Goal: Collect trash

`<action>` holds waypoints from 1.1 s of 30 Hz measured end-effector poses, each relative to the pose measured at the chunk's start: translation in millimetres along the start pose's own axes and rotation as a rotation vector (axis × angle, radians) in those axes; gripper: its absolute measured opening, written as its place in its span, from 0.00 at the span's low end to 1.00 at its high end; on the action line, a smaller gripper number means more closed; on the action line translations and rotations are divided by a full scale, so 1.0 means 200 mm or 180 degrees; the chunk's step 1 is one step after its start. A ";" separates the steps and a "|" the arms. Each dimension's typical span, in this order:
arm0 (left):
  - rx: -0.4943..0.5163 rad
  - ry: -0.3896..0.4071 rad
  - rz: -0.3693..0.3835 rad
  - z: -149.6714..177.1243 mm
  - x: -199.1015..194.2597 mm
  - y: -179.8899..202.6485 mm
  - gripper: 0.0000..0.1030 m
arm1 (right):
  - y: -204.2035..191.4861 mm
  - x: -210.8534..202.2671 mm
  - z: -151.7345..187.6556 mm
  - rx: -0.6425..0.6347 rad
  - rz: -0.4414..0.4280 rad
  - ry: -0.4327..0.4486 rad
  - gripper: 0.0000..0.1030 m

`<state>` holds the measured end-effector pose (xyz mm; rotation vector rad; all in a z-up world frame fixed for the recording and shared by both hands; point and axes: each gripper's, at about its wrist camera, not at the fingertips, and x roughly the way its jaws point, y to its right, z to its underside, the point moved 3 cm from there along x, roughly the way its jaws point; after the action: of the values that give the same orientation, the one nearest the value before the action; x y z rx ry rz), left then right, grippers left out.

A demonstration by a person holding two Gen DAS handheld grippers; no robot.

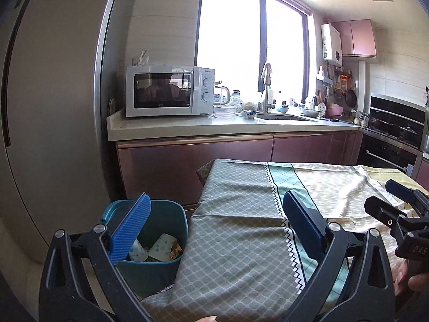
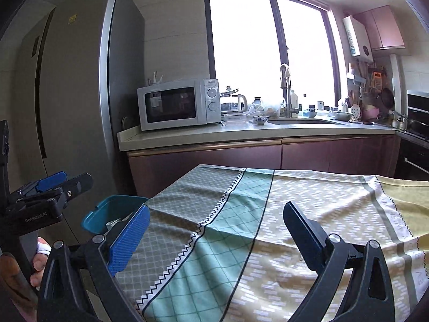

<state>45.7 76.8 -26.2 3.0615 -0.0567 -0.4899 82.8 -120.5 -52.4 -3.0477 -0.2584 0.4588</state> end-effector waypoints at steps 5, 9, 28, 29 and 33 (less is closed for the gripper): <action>0.0010 0.0037 -0.0024 0.01 -0.03 0.04 0.94 | 0.07 -0.07 0.02 0.0049 0.0112 0.0077 0.94; 0.0020 0.0060 -0.0013 0.02 -0.05 0.06 0.94 | 0.11 -0.12 0.03 0.0057 0.0204 0.0101 0.94; 0.0086 0.0190 -0.0062 0.02 -0.10 0.10 0.94 | 0.15 -0.22 0.03 0.0067 0.0397 0.0232 0.94; 0.0100 0.0206 -0.0075 0.02 -0.11 0.11 0.94 | 0.16 -0.22 0.03 0.0071 0.0408 0.0241 0.94; 0.0116 0.0226 -0.0077 0.02 -0.11 0.11 0.94 | 0.16 -0.24 0.02 0.0075 0.0440 0.0271 0.94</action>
<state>22.3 55.3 -22.9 3.1156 -0.0264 -0.3854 41.2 -160.3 -45.6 -3.0646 -0.0383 0.3348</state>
